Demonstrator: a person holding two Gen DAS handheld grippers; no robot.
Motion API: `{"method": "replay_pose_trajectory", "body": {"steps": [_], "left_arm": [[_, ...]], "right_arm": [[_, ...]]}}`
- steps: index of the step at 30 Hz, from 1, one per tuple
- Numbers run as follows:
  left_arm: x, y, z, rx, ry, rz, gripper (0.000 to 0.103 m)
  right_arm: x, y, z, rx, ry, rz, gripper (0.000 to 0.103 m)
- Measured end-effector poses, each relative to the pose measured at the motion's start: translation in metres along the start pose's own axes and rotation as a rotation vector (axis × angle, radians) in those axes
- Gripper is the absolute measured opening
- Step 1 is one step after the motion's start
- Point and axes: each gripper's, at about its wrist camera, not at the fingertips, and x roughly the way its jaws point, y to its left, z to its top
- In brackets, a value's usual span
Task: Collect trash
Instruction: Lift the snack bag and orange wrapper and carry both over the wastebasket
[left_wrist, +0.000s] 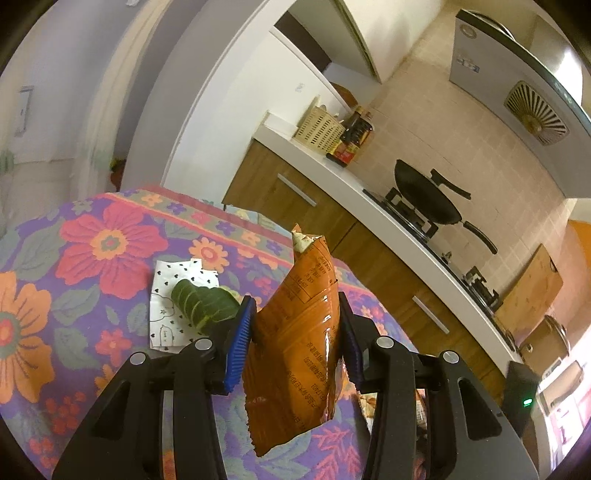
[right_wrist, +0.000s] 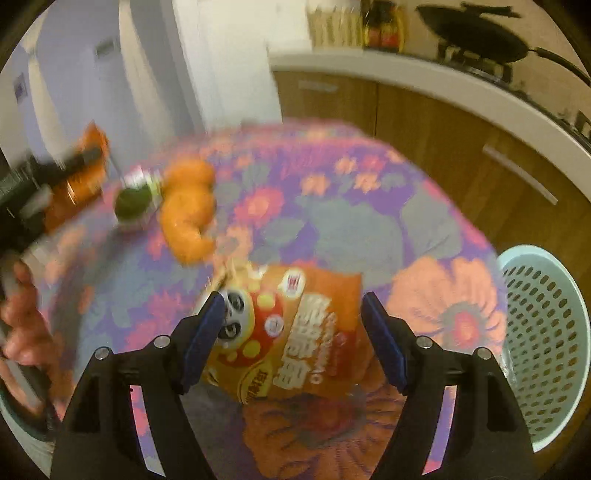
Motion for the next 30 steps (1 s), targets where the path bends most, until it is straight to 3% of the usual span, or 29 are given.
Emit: {"method": "replay_pose_trajectory", "body": {"steps": [1,5,9,16,24,30], "left_arm": [[0.0,0.0,0.0,0.001,0.001,-0.002,0.041],[0.0,-0.002,-0.001,0.008,0.001,-0.009,0.042],[0.002,-0.007,-0.002,0.02,0.011,-0.024,0.042],[0.007,-0.044,-0.014,0.117,0.046,-0.065,0.041],[0.009,-0.107,-0.025,0.187,0.083,-0.177,0.041],[0.04,-0.166,-0.045,0.223,0.168,-0.26,0.041]], "right_arm": [[0.0,0.004,-0.001,-0.02,0.001,-0.003,0.062],[-0.002,0.015,-0.008,-0.068,-0.007,-0.014,0.02],[-0.016,0.007,-0.014,-0.025,-0.063,0.014,0.01],[-0.055,-0.03,-0.021,0.07,-0.177,-0.019,0.007],[-0.098,-0.099,-0.031,0.185,-0.27,-0.081,0.007],[-0.12,-0.152,-0.049,0.278,-0.302,-0.125,0.007]]}}
